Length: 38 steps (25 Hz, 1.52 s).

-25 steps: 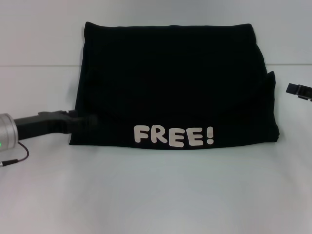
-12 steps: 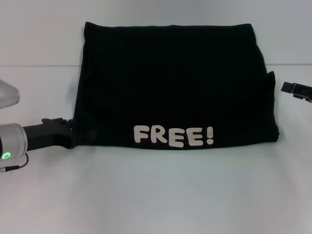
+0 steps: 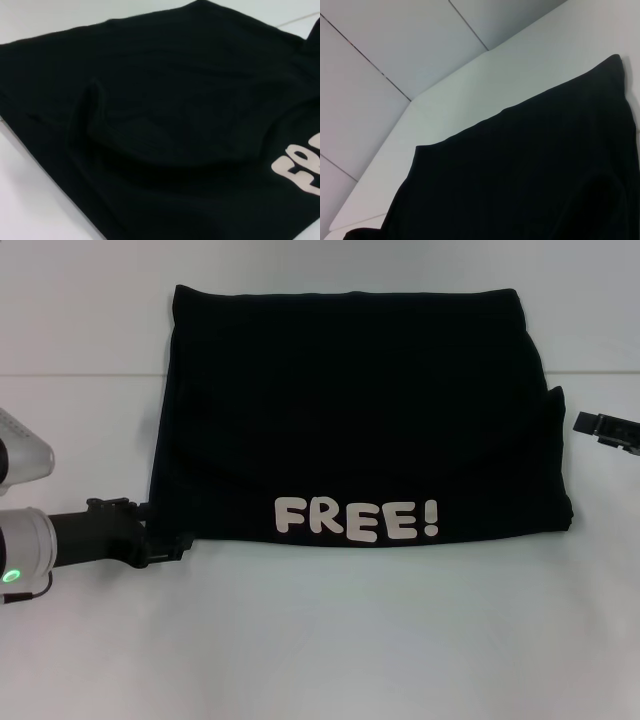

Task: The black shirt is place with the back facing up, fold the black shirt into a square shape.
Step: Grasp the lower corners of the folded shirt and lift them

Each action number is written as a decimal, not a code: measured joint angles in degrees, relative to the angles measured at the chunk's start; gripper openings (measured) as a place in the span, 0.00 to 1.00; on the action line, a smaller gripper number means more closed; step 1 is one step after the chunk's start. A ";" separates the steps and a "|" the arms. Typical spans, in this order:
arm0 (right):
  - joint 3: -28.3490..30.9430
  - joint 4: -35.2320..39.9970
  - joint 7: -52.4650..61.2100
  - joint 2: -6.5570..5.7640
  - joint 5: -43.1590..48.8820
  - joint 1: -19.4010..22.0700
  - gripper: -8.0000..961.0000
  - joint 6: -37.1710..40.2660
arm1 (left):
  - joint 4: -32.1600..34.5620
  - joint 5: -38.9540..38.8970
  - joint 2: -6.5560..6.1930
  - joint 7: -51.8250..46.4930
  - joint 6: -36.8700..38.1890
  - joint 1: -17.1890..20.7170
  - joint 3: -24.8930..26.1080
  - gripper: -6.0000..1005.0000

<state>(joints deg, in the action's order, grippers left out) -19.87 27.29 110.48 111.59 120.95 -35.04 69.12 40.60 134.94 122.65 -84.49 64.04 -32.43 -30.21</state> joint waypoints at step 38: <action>-6.80 0.63 6.45 -1.64 8.13 -0.52 0.61 -0.14 | 3.56 1.20 0.54 -1.20 1.96 0.64 -1.05 0.01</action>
<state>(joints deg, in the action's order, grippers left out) -26.67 27.92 116.93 109.95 129.08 -35.56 68.98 44.17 136.14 123.19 -85.68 66.00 -31.79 -31.26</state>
